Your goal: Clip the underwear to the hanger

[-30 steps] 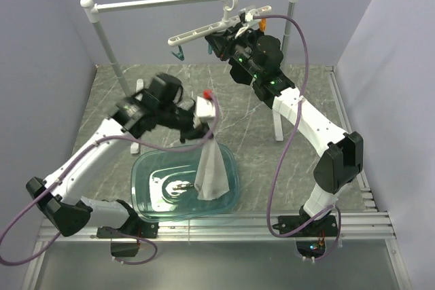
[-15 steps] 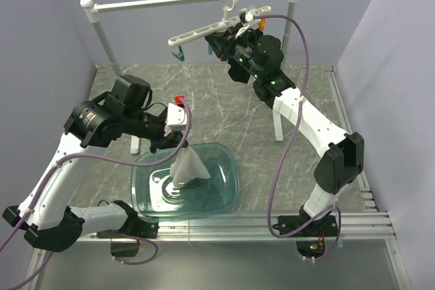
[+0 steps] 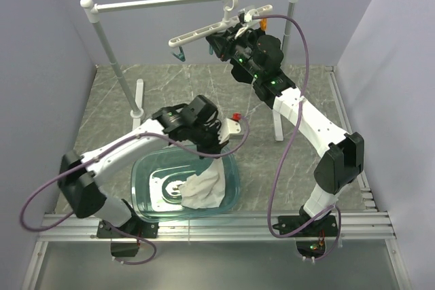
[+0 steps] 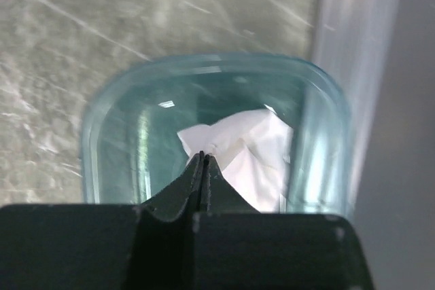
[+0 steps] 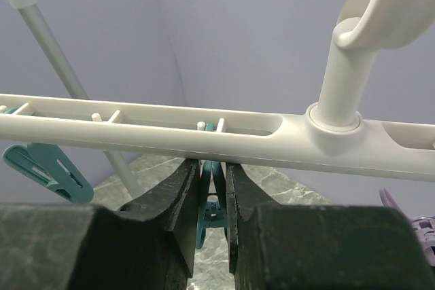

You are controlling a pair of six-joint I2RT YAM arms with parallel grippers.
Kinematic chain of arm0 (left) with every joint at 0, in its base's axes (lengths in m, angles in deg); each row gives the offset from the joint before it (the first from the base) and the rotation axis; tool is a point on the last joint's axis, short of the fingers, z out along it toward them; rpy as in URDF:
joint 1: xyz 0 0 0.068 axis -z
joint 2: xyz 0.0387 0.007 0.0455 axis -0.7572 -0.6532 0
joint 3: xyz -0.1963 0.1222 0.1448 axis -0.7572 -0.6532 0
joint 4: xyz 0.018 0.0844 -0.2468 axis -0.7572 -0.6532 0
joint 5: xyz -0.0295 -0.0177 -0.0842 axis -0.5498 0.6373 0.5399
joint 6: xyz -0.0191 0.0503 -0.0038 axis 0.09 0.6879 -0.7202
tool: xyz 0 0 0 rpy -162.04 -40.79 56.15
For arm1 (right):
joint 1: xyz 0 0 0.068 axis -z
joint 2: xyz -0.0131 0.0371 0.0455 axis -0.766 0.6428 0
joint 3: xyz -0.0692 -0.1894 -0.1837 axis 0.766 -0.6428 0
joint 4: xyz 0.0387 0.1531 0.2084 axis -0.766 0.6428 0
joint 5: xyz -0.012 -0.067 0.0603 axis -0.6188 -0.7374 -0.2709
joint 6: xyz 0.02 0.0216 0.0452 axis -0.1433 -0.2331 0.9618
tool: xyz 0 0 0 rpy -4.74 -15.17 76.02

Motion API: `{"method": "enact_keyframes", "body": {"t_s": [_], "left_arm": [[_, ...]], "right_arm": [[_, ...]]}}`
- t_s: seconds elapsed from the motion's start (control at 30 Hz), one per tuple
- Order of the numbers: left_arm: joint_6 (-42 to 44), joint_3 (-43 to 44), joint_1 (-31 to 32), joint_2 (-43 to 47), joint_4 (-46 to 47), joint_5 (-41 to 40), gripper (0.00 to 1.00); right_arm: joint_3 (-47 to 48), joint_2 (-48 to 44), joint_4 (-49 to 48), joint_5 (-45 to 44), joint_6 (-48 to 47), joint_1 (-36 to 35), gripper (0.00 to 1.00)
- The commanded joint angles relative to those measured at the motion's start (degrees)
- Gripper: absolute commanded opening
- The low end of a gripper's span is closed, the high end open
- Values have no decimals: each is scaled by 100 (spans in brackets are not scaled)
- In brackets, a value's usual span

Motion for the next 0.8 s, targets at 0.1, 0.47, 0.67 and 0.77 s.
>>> {"method": "enact_keyframes", "body": {"t_s": [0.1,0.47,0.67,0.77], "left_arm": [[-488,-170,-32,-348,1466,-835,10],[628,-2287,-525,1831,1008,527,70],[471,-3168,-481,1571,2045,361,68],[94,-3229,-472,1148,2448,203,67]], "right_arm": [[286,-136,150,94,-205,-55,0],[181,-180,36,191,-170,-46,0],[67,-207,9,191,-126,-46,0],[49,-216,27,191,-144,-46,0]]}}
